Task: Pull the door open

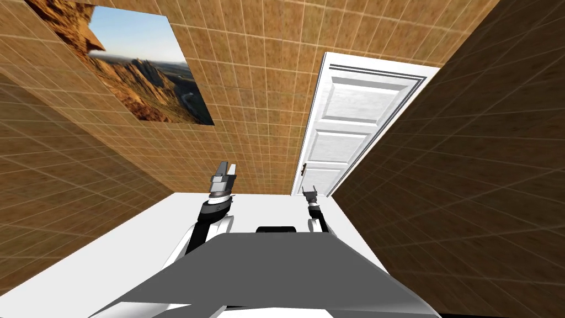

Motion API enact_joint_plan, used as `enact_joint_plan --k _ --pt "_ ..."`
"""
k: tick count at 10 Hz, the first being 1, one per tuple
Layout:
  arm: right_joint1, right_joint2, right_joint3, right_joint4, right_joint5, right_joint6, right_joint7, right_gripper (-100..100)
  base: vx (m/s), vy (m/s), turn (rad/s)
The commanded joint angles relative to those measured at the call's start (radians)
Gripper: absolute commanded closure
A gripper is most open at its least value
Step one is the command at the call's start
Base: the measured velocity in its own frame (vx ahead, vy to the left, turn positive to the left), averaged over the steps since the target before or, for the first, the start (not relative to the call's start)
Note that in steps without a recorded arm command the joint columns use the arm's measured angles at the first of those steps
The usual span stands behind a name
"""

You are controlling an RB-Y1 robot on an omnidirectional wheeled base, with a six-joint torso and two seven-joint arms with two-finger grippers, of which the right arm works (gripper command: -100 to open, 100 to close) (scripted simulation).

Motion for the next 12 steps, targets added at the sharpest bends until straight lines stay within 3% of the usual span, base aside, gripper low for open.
enact_joint_plan --k 1,12 --pt "-0.016 -0.006 0.008 0.041 -0.018 -0.009 -0.039 -100 0.092 -0.066 0.105" --pt "-0.099 -0.054 0.055 0.273 -0.132 -0.050 -0.271 -100 0.079 -0.067 0.099"
